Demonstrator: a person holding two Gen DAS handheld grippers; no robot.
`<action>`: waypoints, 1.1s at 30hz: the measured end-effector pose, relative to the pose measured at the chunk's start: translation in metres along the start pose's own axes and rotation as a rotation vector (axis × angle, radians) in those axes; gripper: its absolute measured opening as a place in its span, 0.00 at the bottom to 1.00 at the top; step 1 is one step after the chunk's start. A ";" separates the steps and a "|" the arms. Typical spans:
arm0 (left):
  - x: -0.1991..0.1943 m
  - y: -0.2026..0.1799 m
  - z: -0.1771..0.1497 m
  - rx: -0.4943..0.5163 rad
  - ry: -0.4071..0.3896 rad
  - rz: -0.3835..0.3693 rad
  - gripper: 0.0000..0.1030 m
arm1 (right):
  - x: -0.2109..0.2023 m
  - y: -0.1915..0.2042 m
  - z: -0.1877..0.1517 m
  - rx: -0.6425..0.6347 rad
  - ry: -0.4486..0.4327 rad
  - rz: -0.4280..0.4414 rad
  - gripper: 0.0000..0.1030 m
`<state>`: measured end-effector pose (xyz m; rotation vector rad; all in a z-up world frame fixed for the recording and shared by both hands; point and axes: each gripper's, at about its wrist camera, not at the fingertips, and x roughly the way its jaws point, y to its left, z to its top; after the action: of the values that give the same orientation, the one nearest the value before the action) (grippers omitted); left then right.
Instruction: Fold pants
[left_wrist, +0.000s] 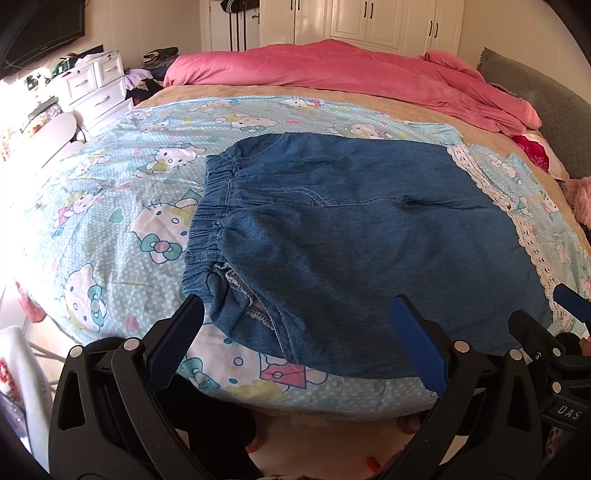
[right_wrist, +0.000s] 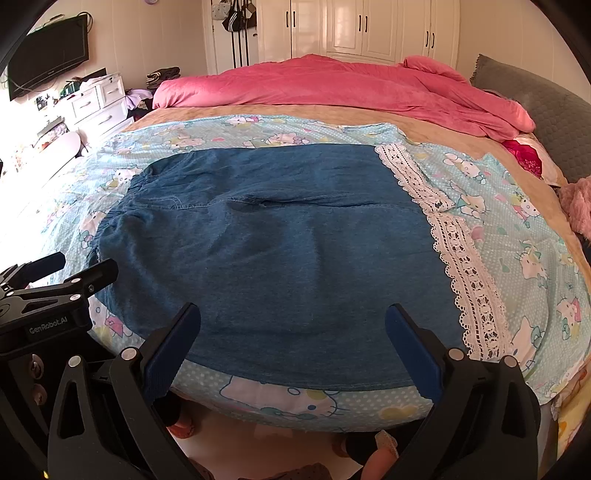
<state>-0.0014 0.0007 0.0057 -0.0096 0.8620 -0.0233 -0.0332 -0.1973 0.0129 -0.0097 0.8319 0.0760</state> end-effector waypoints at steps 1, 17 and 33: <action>0.000 0.000 0.000 0.001 -0.001 0.002 0.92 | 0.001 0.000 0.001 -0.001 0.000 0.004 0.96; 0.029 0.059 0.046 -0.093 0.017 0.014 0.92 | 0.055 -0.015 0.095 -0.063 0.005 0.063 0.96; 0.127 0.126 0.151 -0.084 0.081 0.019 0.92 | 0.189 0.000 0.204 -0.335 0.111 0.152 0.96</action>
<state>0.1981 0.1231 0.0050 -0.0791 0.9435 0.0307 0.2445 -0.1778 0.0109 -0.2682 0.9220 0.3603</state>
